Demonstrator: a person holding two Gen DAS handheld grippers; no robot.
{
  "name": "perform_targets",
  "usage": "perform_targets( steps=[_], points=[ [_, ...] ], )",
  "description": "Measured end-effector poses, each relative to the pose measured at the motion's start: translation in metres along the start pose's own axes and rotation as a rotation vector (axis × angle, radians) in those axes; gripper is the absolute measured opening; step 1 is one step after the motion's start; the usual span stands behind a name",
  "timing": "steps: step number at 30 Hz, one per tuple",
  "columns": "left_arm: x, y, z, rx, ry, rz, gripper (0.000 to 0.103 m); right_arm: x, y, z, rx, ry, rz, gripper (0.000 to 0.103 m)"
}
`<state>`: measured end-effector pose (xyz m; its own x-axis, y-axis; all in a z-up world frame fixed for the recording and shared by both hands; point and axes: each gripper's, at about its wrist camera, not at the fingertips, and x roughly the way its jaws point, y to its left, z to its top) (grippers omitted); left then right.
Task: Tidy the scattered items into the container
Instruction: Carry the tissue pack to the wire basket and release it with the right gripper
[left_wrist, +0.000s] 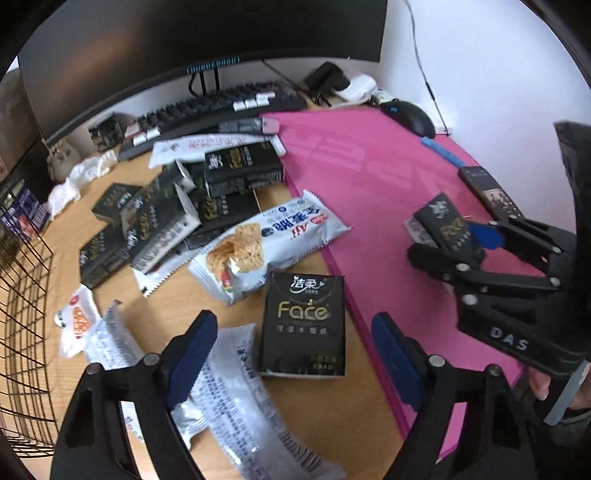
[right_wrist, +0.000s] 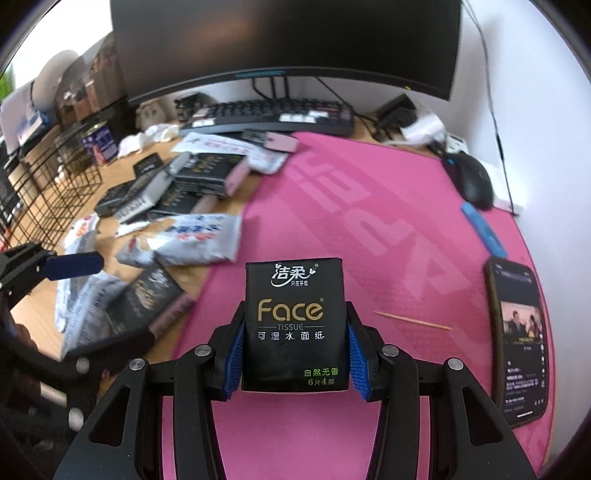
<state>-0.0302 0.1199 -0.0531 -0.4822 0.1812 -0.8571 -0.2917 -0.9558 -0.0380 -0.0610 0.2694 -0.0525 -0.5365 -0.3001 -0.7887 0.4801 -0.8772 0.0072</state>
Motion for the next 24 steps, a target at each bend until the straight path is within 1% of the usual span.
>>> perform_targets(
  steps=[4, 6, 7, 11, 13, 14, 16, 19, 24],
  points=[
    [0.013, -0.001, 0.000, 0.000, 0.030, 0.018, 0.083, 0.006, -0.008, -0.005, 0.014, 0.020, 0.008, 0.046],
    [0.018, 0.000, -0.001, 0.001, 0.042, 0.039, 0.075, 0.006, -0.007, -0.007, 0.009, 0.017, 0.007, 0.046],
    [0.018, 0.000, -0.002, 0.000, 0.042, 0.044, 0.075, 0.006, -0.007, -0.007, 0.007, 0.016, 0.007, 0.046],
    [0.021, 0.004, -0.001, -0.013, 0.051, 0.025, 0.073, 0.007, -0.006, -0.007, 0.005, 0.012, 0.010, 0.047],
    [0.019, 0.004, 0.000, -0.011, 0.048, 0.021, 0.061, 0.007, -0.005, -0.007, 0.005, 0.011, 0.009, 0.047],
    [0.018, 0.005, 0.000, -0.014, 0.048, 0.023, 0.052, 0.007, -0.005, -0.007, 0.005, 0.012, 0.008, 0.047],
    [0.017, 0.006, 0.002, -0.018, 0.051, 0.030, 0.052, 0.007, -0.005, -0.007, 0.005, 0.013, 0.012, 0.047],
    [0.010, 0.008, 0.004, -0.019, 0.034, 0.028, 0.052, 0.006, -0.002, -0.006, 0.003, 0.016, 0.017, 0.047],
    [-0.018, 0.016, 0.008, -0.036, -0.030, 0.015, 0.052, -0.003, 0.007, 0.000, -0.012, 0.001, 0.018, 0.047]
  ],
)
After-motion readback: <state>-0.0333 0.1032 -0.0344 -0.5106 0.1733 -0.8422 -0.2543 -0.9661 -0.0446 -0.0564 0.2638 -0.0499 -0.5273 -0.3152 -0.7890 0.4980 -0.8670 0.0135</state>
